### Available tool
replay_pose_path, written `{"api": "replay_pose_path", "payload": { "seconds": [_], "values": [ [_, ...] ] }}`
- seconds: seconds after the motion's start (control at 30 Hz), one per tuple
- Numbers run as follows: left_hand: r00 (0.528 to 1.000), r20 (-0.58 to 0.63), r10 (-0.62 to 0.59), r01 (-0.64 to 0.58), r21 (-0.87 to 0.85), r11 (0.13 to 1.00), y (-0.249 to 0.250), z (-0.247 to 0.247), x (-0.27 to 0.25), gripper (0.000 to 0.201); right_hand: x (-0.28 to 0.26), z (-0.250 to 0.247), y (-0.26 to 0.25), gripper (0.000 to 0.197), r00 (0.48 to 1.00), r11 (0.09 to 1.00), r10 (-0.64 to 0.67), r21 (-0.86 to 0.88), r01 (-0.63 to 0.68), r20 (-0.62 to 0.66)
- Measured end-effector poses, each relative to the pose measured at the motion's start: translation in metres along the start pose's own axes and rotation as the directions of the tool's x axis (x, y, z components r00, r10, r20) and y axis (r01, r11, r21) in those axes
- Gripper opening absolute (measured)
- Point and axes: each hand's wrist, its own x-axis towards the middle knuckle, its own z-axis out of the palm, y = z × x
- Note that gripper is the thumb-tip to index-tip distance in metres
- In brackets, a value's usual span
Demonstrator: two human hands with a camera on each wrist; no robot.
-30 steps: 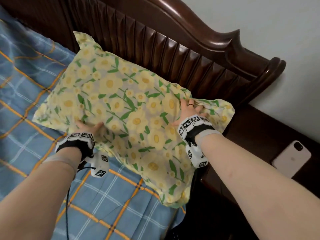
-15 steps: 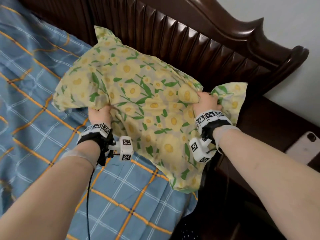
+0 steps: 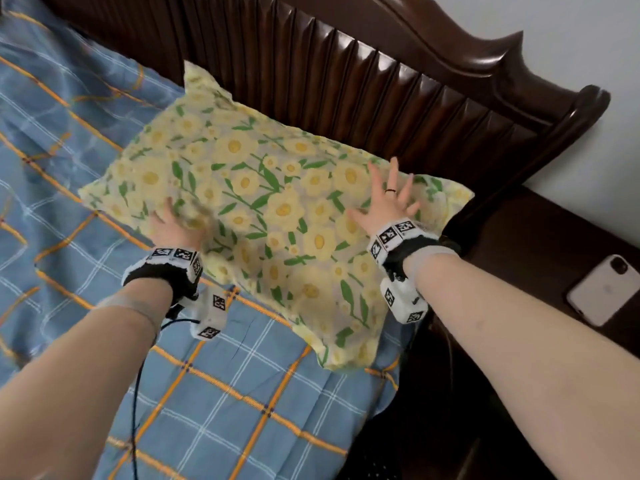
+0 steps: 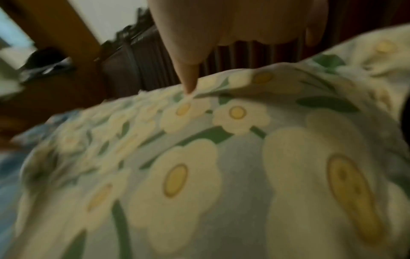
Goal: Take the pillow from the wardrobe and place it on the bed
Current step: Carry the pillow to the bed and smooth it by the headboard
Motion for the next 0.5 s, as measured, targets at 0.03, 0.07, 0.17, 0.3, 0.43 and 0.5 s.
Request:
{"api": "replay_pose_path", "payload": {
  "seconds": [0.03, 0.07, 0.17, 0.3, 0.43, 0.5],
  "values": [
    [0.990, 0.022, 0.143, -0.144, 0.092, 0.985, 0.006, 0.004, -0.003, 0.073, -0.002, 0.002, -0.003, 0.087, 0.996, 0.996, -0.076, -0.041, 0.078, 0.049],
    [0.956, 0.095, 0.277, -0.290, 0.196, 0.937, 0.013, 0.011, -0.005, 0.073, -0.004, 0.007, -0.005, 0.086, 0.986, 0.986, -0.136, -0.080, 0.144, 0.101],
    [0.791, 0.413, 0.451, -0.599, 0.375, 0.707, 0.035, 0.034, -0.013, 0.080, -0.011, 0.028, -0.002, 0.085, 0.952, 0.948, -0.188, -0.208, 0.240, 0.244],
    [0.732, 0.611, 0.302, -0.665, 0.545, 0.510, 0.044, 0.067, -0.002, 0.086, -0.002, 0.051, 0.010, 0.085, 0.937, 0.946, -0.093, -0.264, 0.188, 0.335],
    [0.712, 0.656, 0.252, -0.685, 0.570, 0.453, 0.053, 0.066, 0.006, 0.082, 0.020, 0.049, 0.006, 0.085, 0.909, 0.957, -0.046, -0.242, 0.159, 0.415],
    [0.703, 0.649, 0.289, -0.687, 0.515, 0.513, 0.060, 0.054, 0.002, 0.081, 0.022, 0.042, 0.003, 0.086, 0.895, 0.959, -0.036, -0.236, 0.156, 0.445]
  ]
}}
